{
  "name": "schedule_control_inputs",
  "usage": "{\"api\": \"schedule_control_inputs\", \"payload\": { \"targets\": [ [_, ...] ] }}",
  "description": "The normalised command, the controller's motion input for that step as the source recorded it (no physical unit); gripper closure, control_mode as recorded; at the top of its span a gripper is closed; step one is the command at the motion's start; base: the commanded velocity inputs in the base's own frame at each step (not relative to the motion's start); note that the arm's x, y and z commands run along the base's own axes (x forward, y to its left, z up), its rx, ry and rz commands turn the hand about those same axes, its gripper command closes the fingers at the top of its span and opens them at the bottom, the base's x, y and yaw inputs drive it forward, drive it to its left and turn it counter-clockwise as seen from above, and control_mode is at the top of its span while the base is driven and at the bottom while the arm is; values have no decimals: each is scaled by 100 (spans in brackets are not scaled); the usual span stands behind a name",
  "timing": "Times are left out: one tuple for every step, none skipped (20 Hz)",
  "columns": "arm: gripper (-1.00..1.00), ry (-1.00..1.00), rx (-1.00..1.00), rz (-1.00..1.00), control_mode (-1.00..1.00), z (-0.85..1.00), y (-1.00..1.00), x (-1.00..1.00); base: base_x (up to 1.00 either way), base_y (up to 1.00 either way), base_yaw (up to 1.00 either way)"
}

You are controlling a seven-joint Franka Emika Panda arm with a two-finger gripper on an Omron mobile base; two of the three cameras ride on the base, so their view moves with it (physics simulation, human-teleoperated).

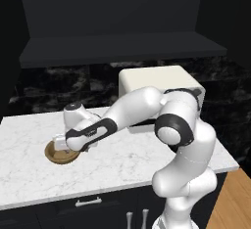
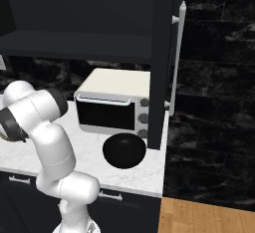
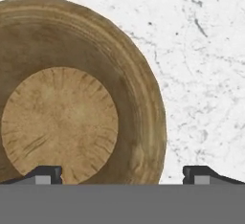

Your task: Pick up the bowls on the counter and stack them on top of one another in the open cabinet. Place the smaller bowl on top of the larger bowl.

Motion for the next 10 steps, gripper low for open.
{"api": "schedule_control_inputs", "payload": {
  "targets": [
    [-100,0,0,-11,-100,-17,0,18,0,0,0],
    [-100,0,0,-12,-100,-21,0,19,0,0,0],
    [-100,0,0,-13,-100,-26,0,17,0,0,0],
    [-100,0,0,-13,-100,-32,0,15,0,0,0],
    [-100,0,0,-13,-100,-36,0,9,0,0,0],
    [-100,0,0,-12,-100,-35,0,4,0,0,0],
    [-100,0,0,-11,-100,-29,0,0,0,0,0],
    [-100,0,0,-10,-100,-21,0,0,0,0,0],
    [-100,0,0,-6,-100,-16,0,0,0,0,0],
    [-100,0,0,0,-100,0,0,0,0,0,0]
  ]
}}
